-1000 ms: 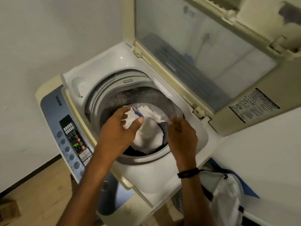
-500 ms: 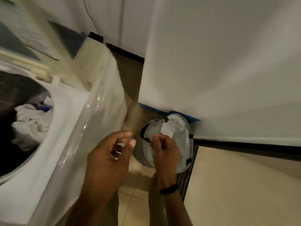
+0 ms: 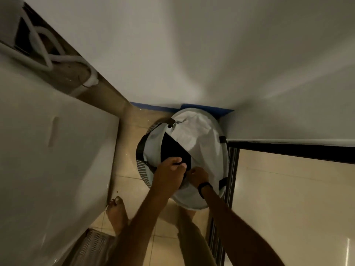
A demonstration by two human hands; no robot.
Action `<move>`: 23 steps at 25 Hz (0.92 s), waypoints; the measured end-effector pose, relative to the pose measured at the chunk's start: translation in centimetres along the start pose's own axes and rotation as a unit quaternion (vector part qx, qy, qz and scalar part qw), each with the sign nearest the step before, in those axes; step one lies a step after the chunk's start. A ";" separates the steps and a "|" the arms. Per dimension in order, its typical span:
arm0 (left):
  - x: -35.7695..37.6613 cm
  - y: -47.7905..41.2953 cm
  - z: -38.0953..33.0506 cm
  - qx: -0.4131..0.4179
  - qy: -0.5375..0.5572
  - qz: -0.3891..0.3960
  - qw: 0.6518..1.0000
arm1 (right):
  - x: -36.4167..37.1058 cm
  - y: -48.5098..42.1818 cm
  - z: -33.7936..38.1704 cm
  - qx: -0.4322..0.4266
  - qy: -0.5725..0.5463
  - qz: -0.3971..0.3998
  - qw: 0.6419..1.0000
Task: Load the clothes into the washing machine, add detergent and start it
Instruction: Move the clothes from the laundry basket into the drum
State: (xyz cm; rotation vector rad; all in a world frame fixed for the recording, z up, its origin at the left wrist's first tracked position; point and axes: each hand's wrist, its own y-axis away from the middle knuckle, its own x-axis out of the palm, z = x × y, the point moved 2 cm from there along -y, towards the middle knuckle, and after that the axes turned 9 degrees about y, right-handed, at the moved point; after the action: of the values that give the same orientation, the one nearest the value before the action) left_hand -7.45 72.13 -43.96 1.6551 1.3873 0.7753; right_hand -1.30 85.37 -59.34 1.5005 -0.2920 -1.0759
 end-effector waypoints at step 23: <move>-10.7 -5.8 6.8 -0.166 0.195 -0.155 0.954 | 1.9 12.8 8.6 -0.067 -0.317 0.128 0.937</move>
State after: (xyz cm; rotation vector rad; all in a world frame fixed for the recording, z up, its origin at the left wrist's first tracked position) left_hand -6.48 60.61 -51.73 1.0258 1.6298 1.1162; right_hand -1.71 75.07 -47.70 0.9263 -0.8232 -1.3126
